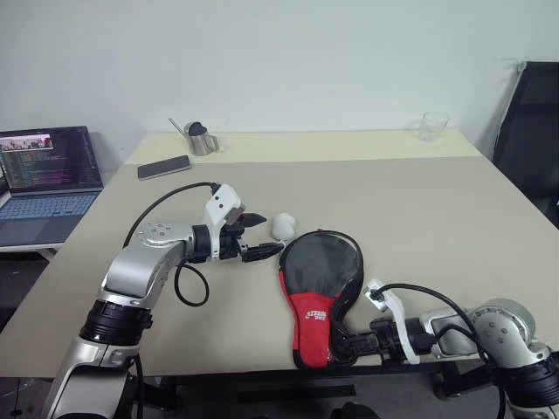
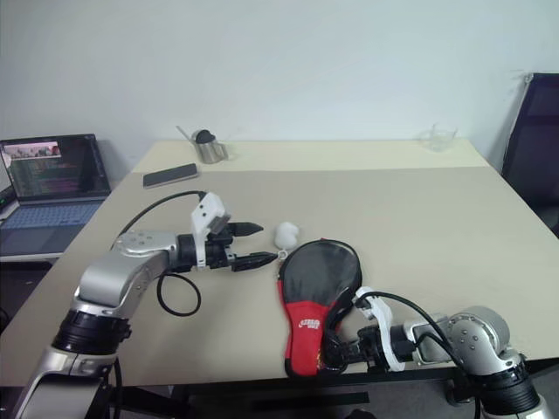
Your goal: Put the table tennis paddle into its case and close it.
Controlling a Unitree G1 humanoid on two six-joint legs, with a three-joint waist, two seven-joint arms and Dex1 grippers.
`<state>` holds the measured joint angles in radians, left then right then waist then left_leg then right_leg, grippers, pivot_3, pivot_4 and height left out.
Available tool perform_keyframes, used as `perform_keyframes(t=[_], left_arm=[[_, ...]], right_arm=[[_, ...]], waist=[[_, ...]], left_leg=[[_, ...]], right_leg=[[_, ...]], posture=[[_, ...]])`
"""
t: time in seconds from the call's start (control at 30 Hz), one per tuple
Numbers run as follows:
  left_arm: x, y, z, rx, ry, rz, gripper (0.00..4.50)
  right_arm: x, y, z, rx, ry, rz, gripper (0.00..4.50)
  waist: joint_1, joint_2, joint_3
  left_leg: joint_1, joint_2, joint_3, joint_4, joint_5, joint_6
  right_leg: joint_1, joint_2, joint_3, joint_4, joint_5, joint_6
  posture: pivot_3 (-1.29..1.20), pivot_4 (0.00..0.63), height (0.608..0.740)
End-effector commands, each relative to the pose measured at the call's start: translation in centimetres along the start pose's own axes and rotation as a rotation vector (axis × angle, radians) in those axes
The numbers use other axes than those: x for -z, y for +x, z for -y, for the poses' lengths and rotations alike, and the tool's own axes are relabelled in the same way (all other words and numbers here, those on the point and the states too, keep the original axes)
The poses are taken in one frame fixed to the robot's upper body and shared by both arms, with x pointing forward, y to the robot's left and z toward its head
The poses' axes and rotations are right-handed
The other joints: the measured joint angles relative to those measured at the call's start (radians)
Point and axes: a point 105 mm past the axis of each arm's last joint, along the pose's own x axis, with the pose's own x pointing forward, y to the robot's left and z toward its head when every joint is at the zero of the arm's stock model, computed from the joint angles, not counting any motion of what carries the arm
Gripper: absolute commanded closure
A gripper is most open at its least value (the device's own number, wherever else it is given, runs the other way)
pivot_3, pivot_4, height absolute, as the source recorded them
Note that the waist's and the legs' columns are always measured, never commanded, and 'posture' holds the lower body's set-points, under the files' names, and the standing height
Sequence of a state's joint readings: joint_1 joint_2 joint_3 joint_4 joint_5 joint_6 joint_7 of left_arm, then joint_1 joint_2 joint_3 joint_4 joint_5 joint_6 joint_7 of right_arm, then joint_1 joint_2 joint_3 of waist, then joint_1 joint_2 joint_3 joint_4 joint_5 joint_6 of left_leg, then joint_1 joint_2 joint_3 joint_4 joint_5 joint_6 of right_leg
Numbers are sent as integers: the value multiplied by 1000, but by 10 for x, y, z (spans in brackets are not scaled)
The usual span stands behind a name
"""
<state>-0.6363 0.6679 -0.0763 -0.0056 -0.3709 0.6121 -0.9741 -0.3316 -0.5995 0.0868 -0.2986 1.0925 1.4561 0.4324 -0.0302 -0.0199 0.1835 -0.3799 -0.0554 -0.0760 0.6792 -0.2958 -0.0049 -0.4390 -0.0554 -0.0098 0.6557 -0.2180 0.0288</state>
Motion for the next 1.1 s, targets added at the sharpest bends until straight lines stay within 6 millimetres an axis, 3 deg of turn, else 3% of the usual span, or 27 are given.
perform_keyframes(t=[0.03, 0.2, 0.43, 0.5, 0.63, 0.7, 0.8, 0.87, 0.97, 1.1], left_arm=[[-15, -2, -2, -3, 51, 24, 0], [-16, 0, -4, -16, 57, 37, 0], [-19, 3, -8, -31, 66, 59, 0], [-21, 2, -13, -54, 68, 70, 0], [-22, 0, -26, -125, 47, 91, 0], [-22, 1, -36, -182, 29, 96, 0], [-22, 3, -48, -248, 12, 95, 0], [-23, 6, -60, -310, -13, 91, 0], [-21, 18, -79, -413, -76, 73, 0], [-18, 34, -86, -448, -138, 36, 0]], right_arm=[[-6, -5, 4, 25, -34, 7, 4488], [-18, -19, 9, 48, -36, 72, 3004], [-28, -40, 9, 81, -60, 119, 453], [-31, -54, 13, 132, -81, 138, 47], [-42, -84, 21, 280, -193, 184, 47], [-62, -94, 20, 335, -284, 254, 47], [-92, -93, 16, 371, -366, 371, 47], [-123, -81, 13, 465, -518, 479, 47], [-152, -36, 8, 523, -672, 586, 47], [-151, 17, 12, 476, -641, 602, 47]], waist=[[0, 0, 0], [1, 0, 0], [4, 0, 0], [5, 0, 0], [6, 0, 0], [5, 0, 0], [2, -1, 0], [0, -1, 0], [-1, -4, -1], [2, -4, -1]], left_leg=[[0, 0, 0, 0, 0, 0], [0, 0, 0, 0, 0, 0], [0, 0, 0, 1, 0, 0], [0, -1, 0, 1, 0, 0], [0, -1, 0, 1, 0, 0], [0, -1, 0, 1, 0, 0], [1, 0, 1, 1, 0, 0], [2, 0, 2, 1, 0, 0], [3, 0, 2, 1, 1, -1], [0, -1, 1, 1, 3, -6]], right_leg=[[0, 0, 0, 0, 0, 0], [0, 0, 0, 0, 0, 0], [0, 0, 0, 1, 0, 0], [0, 0, 0, 1, 0, 0], [0, -1, 0, 1, 0, 0], [0, -1, 0, 1, 0, 0], [0, 0, -1, 2, 0, 0], [1, 0, 0, 2, 0, 0], [1, 0, 0, 4, 0, 1], [-3, -1, 0, 5, 1, 0]], posture=[[0, 150, 740], [0, 150, 740], [0, 150, 740], [0, 150, 740], [0, 150, 740], [0, 150, 740], [0, 150, 740], [0, 150, 740], [0, 150, 740], [0, 150, 740]])
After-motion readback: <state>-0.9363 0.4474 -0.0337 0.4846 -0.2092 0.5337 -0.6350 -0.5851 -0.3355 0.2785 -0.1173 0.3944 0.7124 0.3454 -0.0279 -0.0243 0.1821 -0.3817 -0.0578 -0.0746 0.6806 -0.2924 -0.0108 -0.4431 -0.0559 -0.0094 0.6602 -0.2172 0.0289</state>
